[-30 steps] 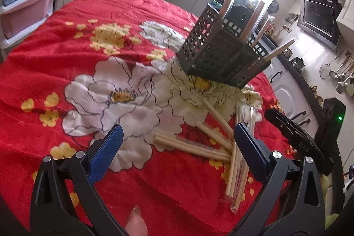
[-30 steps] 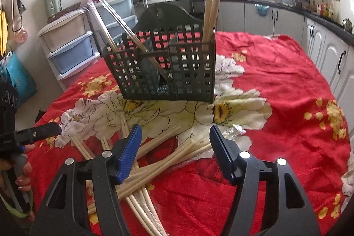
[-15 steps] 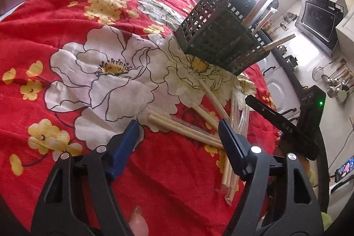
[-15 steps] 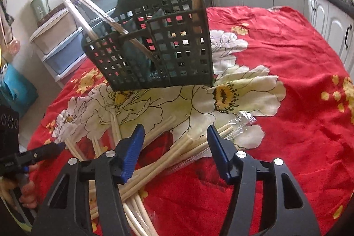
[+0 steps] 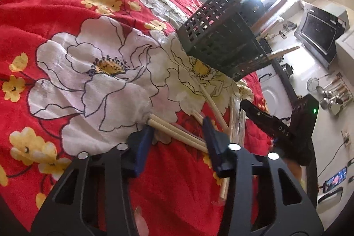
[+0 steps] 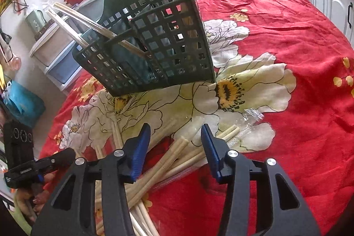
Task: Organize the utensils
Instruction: 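Close the left tool on a wooden chopstick while the right tool grasps another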
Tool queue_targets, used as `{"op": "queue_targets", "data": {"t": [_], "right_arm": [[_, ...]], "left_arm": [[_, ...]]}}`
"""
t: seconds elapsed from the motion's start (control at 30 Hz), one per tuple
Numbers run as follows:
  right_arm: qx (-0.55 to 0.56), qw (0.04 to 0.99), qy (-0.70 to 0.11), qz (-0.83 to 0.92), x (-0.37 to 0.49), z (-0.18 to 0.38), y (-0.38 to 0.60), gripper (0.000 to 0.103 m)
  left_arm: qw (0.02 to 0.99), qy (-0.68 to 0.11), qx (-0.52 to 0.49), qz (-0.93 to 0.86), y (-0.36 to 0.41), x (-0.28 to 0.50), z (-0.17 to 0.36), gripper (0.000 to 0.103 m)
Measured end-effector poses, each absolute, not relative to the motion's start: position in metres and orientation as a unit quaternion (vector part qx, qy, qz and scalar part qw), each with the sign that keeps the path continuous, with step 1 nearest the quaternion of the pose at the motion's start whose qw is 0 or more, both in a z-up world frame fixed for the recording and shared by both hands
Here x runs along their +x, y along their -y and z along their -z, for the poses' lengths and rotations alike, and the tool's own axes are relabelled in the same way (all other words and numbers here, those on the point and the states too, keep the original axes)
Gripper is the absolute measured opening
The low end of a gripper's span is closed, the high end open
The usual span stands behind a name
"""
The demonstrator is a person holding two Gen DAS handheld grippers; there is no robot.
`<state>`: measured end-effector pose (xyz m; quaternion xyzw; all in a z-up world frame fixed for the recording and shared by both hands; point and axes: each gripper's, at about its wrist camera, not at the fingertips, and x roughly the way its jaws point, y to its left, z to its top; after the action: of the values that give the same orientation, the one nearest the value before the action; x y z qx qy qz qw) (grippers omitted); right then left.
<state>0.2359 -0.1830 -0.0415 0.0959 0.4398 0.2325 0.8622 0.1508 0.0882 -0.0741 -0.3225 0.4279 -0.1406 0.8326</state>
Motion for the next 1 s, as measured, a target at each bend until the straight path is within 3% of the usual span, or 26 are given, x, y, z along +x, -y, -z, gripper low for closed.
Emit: {"op": "queue_targets", "data": {"t": [0.2, 0.53, 1.0], "right_arm": [[0.115, 0.855, -0.449, -0.233, 0.24, 0.045, 0.187, 0.036], [0.156, 0.844, -0.46, -0.225, 0.243, 0.05, 0.196, 0.013], [0.18, 0.856, -0.432, -0.221, 0.237, 0.035, 0.21, 0.008]], "left_arm": [[0.826, -0.428, -0.34, 0.136, -0.096, 0.154, 0.079, 0.019], [0.826, -0.427, -0.343, 0.135, -0.1, 0.158, 0.081, 0.015], [0.823, -0.419, -0.353, 0.149, -0.104, 0.162, 0.083, 0.013]]}}
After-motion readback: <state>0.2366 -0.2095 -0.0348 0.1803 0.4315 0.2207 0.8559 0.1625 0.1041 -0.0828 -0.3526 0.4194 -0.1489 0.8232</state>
